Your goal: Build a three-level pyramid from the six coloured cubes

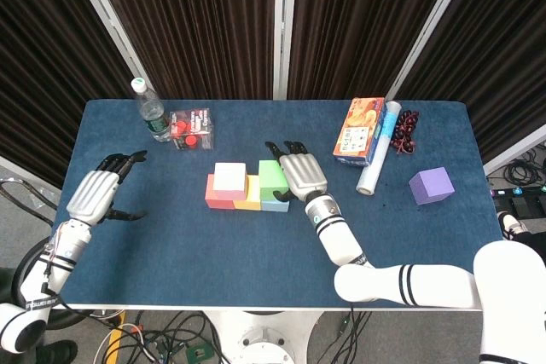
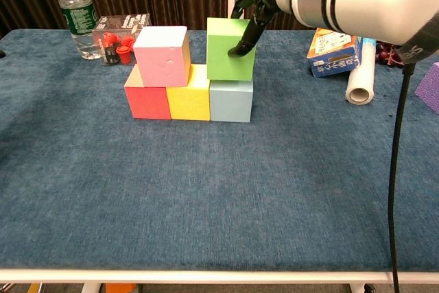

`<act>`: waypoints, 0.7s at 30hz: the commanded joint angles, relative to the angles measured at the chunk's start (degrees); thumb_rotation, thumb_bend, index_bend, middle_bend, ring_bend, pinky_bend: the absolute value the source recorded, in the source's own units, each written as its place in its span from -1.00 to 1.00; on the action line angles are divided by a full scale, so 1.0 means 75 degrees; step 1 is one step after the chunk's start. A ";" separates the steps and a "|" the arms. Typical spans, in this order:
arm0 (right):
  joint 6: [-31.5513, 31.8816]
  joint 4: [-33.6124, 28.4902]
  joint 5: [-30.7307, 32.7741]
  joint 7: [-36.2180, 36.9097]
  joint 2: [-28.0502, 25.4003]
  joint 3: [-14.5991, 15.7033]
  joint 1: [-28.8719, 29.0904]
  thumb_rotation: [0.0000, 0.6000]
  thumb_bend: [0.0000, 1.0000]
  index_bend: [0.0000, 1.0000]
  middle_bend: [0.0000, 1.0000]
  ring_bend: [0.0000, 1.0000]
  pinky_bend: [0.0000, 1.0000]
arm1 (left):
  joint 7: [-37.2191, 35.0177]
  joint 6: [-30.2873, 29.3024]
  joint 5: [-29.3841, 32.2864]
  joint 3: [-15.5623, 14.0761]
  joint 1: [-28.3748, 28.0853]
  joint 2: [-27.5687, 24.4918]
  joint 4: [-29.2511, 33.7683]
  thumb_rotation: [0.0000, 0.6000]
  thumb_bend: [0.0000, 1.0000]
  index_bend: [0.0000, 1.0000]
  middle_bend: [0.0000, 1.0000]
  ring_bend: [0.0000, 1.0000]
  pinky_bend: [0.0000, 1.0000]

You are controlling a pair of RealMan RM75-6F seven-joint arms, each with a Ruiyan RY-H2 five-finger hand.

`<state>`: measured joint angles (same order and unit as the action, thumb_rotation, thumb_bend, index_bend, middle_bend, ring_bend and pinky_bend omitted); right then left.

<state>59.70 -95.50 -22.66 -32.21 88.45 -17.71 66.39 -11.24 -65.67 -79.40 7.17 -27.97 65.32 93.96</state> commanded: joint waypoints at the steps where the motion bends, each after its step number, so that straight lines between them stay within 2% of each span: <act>1: 0.0068 0.0029 0.0074 -0.0105 0.0110 -0.0026 0.0071 1.00 -0.53 -1.00 -0.29 -0.94 -1.00 | -0.0058 -0.0014 -0.0017 0.0003 0.0019 0.0007 -0.0027 1.00 -0.96 -0.86 -0.70 -0.74 -0.79; 21: 0.0547 0.0219 0.0271 -0.0630 0.0623 -0.0161 0.0214 1.00 -0.56 -1.00 -0.34 -0.96 -1.00 | -0.0565 -0.0051 -0.0251 -0.0048 0.0102 0.0042 -0.0316 1.00 -0.96 -0.86 -0.70 -0.74 -0.79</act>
<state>63.60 -93.84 -20.62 -36.73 93.01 -18.89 67.96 -15.43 -66.05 -81.25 6.81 -27.22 65.63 91.63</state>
